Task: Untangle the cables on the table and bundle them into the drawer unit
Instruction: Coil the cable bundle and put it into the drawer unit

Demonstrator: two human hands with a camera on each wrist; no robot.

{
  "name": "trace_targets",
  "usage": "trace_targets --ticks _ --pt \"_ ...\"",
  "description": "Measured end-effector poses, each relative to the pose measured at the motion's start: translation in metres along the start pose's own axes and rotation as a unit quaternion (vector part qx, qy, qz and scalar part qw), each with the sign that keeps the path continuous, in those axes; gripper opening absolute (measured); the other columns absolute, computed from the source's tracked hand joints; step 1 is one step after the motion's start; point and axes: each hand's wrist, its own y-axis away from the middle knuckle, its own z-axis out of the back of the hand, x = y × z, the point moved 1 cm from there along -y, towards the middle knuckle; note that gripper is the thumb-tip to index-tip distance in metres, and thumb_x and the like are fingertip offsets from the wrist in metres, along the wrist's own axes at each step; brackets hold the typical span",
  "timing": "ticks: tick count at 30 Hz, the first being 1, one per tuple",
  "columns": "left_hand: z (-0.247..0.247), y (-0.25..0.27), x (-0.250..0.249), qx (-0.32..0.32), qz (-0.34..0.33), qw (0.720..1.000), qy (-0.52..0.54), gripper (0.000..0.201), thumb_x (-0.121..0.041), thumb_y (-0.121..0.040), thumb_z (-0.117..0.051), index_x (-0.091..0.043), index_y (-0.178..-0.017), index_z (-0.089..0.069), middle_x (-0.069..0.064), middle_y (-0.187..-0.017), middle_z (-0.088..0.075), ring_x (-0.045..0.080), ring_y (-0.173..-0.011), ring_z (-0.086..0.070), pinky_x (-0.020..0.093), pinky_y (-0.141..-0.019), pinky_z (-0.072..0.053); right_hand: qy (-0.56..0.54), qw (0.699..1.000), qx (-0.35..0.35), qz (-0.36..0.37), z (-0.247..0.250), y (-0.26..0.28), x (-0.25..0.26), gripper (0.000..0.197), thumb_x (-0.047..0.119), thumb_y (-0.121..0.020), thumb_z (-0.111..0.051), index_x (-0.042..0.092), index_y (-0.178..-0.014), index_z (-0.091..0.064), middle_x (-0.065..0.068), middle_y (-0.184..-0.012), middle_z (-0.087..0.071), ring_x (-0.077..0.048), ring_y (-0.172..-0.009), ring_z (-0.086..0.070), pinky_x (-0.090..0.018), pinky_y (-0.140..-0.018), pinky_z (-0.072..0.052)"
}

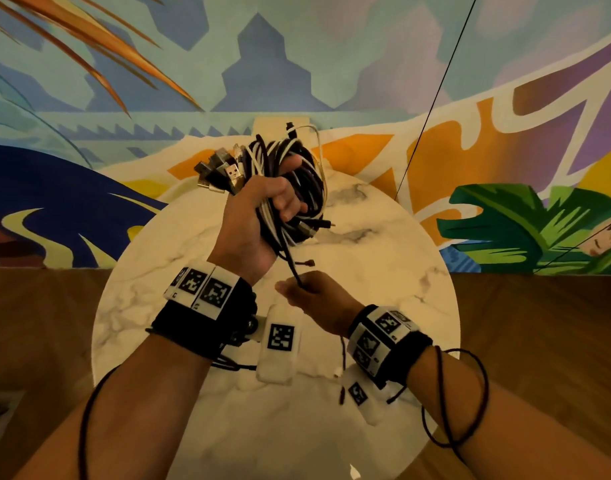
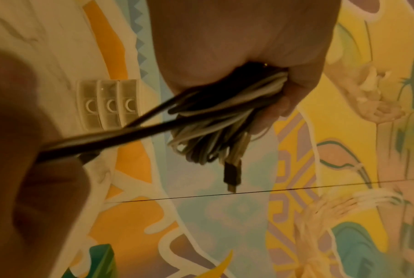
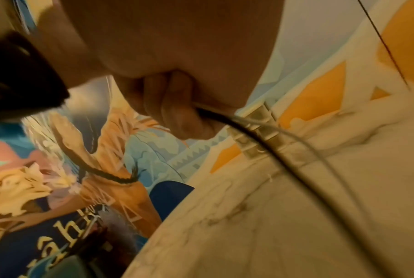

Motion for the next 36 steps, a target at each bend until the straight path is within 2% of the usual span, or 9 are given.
trace_targets --ticks 5,7,10,12,16,19,26,30,36 --pt "0.009 0.017 0.000 0.155 0.062 0.986 0.026 0.039 -0.012 -0.072 -0.061 0.000 -0.109 -0.058 -0.006 -0.051 -0.039 0.009 -0.045 -0.036 0.026 -0.063 -0.044 0.117 0.992 -0.011 -0.043 0.034 -0.013 -0.016 0.041 0.029 -0.096 -0.053 0.015 -0.058 -0.046 -0.007 -0.057 -0.044 -0.014 -0.051 -0.034 -0.030 -0.054 -0.031" --pt "0.016 0.023 0.007 0.201 0.110 0.973 0.019 0.043 -0.017 -0.070 -0.067 0.001 -0.108 -0.059 -0.005 -0.050 -0.041 0.009 -0.043 -0.038 0.027 -0.059 -0.040 0.177 0.984 0.009 -0.023 0.048 -0.016 -0.015 0.023 0.026 -0.093 -0.056 0.013 -0.075 -0.063 -0.013 -0.083 -0.063 -0.019 -0.071 -0.053 -0.037 -0.069 -0.048" --pt "0.023 0.034 0.013 0.240 0.179 0.946 -0.121 0.040 -0.017 -0.066 -0.071 0.000 -0.102 -0.064 0.008 -0.050 -0.049 0.017 -0.045 -0.043 0.030 -0.057 -0.033 0.231 0.971 0.053 -0.040 0.071 -0.016 -0.006 0.025 0.018 -0.091 -0.058 0.002 -0.109 -0.064 -0.017 -0.114 -0.063 -0.027 -0.100 -0.057 -0.041 -0.093 -0.046" --pt "0.024 0.042 0.011 0.226 0.192 0.904 -0.309 0.041 -0.019 -0.060 -0.072 0.000 -0.096 -0.067 0.029 -0.071 -0.060 0.025 -0.065 -0.055 0.035 -0.067 -0.044 0.298 0.950 0.069 -0.059 0.092 -0.014 0.000 0.020 0.013 -0.090 -0.057 0.000 -0.078 -0.066 -0.020 -0.080 -0.062 -0.025 -0.072 -0.053 -0.040 -0.075 -0.045" --pt "0.023 0.054 0.011 0.205 0.146 0.800 -0.544 0.046 -0.003 -0.074 -0.074 -0.040 -0.089 -0.052 -0.025 -0.078 -0.061 -0.014 -0.073 -0.056 0.012 -0.070 -0.045 0.272 0.958 0.041 -0.078 0.122 -0.005 0.018 0.049 0.032 -0.089 -0.063 0.018 -0.050 -0.037 0.002 -0.049 -0.030 -0.011 -0.044 -0.026 -0.029 -0.053 -0.022" --pt "0.031 0.054 0.017 0.136 0.085 0.790 -0.592 0.052 0.000 -0.077 -0.071 -0.041 -0.093 -0.045 -0.028 -0.092 -0.048 -0.008 -0.087 -0.052 -0.003 -0.070 -0.034 0.214 0.975 0.000 -0.065 0.120 0.007 0.023 0.044 0.036 -0.093 -0.056 0.018 -0.055 -0.043 0.007 -0.045 -0.033 -0.007 -0.038 -0.028 -0.026 -0.050 -0.026" --pt "0.046 0.032 0.042 -0.092 0.051 0.881 -0.461 0.023 0.007 -0.080 -0.063 -0.012 -0.068 -0.058 0.001 -0.047 -0.054 0.014 -0.037 -0.050 0.023 -0.040 -0.043 -0.052 0.988 -0.143 0.000 0.053 0.010 0.020 0.037 0.014 -0.097 -0.034 0.017 -0.065 -0.053 0.011 -0.046 -0.039 -0.006 -0.043 -0.033 -0.030 -0.051 -0.027" --pt "0.034 0.030 0.046 -0.146 0.049 0.944 -0.293 0.012 0.002 -0.084 -0.059 -0.006 -0.077 -0.063 0.009 -0.056 -0.057 0.025 -0.050 -0.054 0.032 -0.053 -0.048 0.020 0.972 -0.214 0.089 0.019 0.011 0.023 0.028 0.016 -0.100 -0.038 0.008 -0.077 -0.053 0.002 -0.063 -0.044 -0.015 -0.058 -0.039 -0.029 -0.056 -0.033" --pt "0.034 0.028 0.041 -0.098 0.124 0.974 -0.164 0.022 -0.015 -0.091 -0.053 -0.016 -0.106 -0.069 0.014 -0.102 -0.070 0.031 -0.089 -0.068 0.046 -0.073 -0.057 0.162 0.923 -0.280 0.209 0.008 0.009 0.026 0.021 0.009 -0.091 -0.051 0.009 -0.101 -0.069 0.010 -0.085 -0.037 -0.012 -0.082 -0.036 -0.009 -0.069 -0.029"
